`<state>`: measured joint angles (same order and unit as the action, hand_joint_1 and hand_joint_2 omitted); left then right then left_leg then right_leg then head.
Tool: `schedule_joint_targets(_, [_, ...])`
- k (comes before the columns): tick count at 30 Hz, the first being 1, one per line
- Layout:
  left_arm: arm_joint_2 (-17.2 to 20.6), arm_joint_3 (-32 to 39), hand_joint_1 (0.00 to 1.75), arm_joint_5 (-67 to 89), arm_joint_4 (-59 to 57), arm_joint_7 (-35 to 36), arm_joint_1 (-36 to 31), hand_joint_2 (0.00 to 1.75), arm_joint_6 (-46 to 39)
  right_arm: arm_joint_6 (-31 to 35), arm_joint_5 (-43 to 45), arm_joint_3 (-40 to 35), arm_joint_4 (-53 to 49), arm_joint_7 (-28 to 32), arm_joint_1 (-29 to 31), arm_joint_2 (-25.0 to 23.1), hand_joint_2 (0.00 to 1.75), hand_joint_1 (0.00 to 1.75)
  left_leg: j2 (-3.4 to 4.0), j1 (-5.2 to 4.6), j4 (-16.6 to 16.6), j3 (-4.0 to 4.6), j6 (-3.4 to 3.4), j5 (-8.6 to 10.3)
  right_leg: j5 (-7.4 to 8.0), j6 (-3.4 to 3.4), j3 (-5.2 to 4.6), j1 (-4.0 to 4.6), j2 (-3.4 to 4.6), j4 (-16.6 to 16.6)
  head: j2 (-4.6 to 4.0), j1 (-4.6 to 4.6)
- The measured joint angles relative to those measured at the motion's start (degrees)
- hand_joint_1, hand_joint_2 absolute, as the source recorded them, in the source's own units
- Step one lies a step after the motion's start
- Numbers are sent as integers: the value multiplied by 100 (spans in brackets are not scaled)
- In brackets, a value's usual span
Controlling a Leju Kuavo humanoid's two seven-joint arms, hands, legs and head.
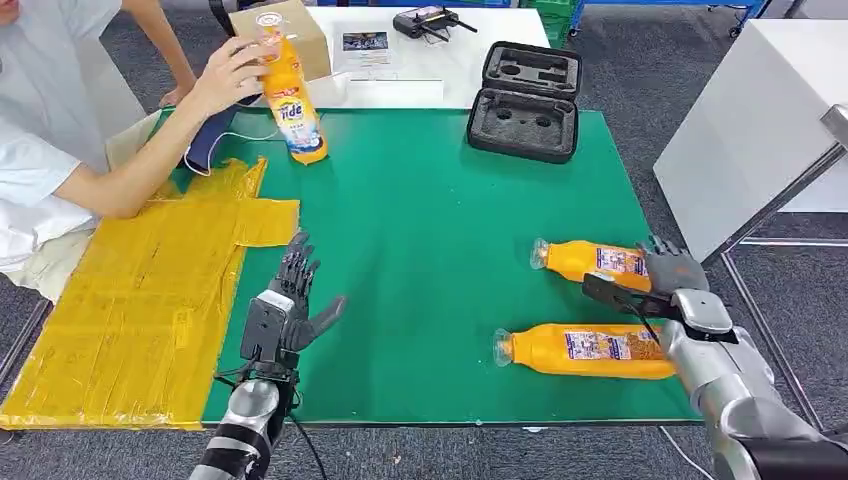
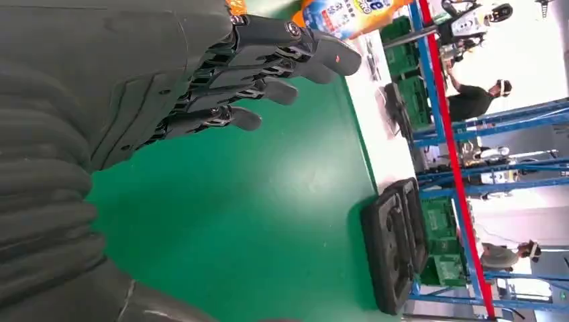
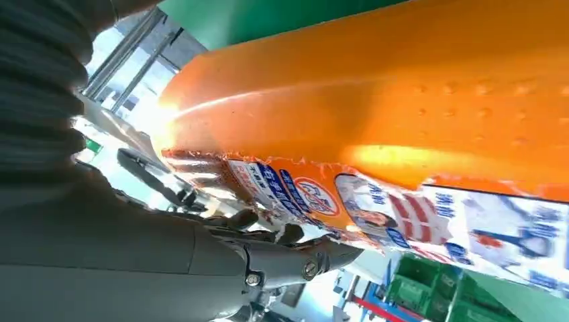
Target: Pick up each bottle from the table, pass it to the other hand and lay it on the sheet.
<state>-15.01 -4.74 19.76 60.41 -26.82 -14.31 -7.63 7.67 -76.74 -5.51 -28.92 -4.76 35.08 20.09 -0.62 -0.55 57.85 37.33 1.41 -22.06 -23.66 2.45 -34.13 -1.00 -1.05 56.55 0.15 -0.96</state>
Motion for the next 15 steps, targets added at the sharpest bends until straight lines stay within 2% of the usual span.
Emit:
schedule_joint_targets(2, [0, -4, 0, 0, -31, -2, -12, 175, 2, -55, 9, 53, 46, 0, 13, 28, 175, 7, 0, 0, 0, 0, 0, 0, 0, 0, 0, 0, 0, 0, 0, 0])
schedule_joint_targets(3, [0, -9, 0, 0, -52, -13, -20, 175, 2, -96, 9, 75, 83, 0, 24, 48, 175, 77, 0, 0, 0, 0, 0, 0, 0, 0, 0, 0, 0, 0, 0, -2])
schedule_joint_targets(4, [0, -13, 0, 0, -76, -22, -31, 175, 2, -140, 7, 94, 112, 0, 29, 61, 175, 126, 0, 0, 0, 0, 0, 0, 0, 0, 0, 0, 0, 0, 0, 0])
schedule_joint_targets(5, [-2, -17, 0, -2, -96, -35, -42, 175, 2, -199, -2, 118, 151, 2, 31, 81, 175, 154, 0, 0, 0, -1, 0, 0, 0, 0, 0, 0, 0, -1, 0, 0])
schedule_joint_targets(7, [-2, -33, 0, -13, -149, -59, -79, 175, 4, -352, -50, 173, 230, 26, 38, 98, 175, 171, 0, 0, 0, -4, 0, -1, 0, 0, 1, 0, 0, -2, 0, 0])
schedule_joint_targets(10, [-2, -46, 0, -50, -262, -118, -148, 175, 2, -547, -55, 230, 347, 247, 33, 151, 175, 171, 0, 1, 0, -11, 1, -1, 0, 0, 9, 1, 0, -4, 0, -2])
schedule_joint_targets(11, [-2, -46, 0, -55, -293, -125, -168, 175, 0, -555, -46, 256, 374, 291, 35, 164, 175, 154, 0, 2, 0, -16, 1, -2, 0, 0, 13, 1, 0, -7, 0, 7])
schedule_joint_targets(13, [-2, -48, 0, -59, -365, -135, -201, 175, 0, -564, -48, 311, 430, 324, 33, 179, 175, 148, 0, 3, 0, -25, 1, -2, -1, 0, 21, 2, 0, -9, 0, 2])
schedule_joint_targets(15, [-2, -48, 0, -63, -415, -157, -217, 175, -4, -588, -55, 330, 476, 380, 27, 188, 175, 162, 0, 4, 0, -27, 1, -3, -1, 0, 23, 2, 0, -9, 0, 2])
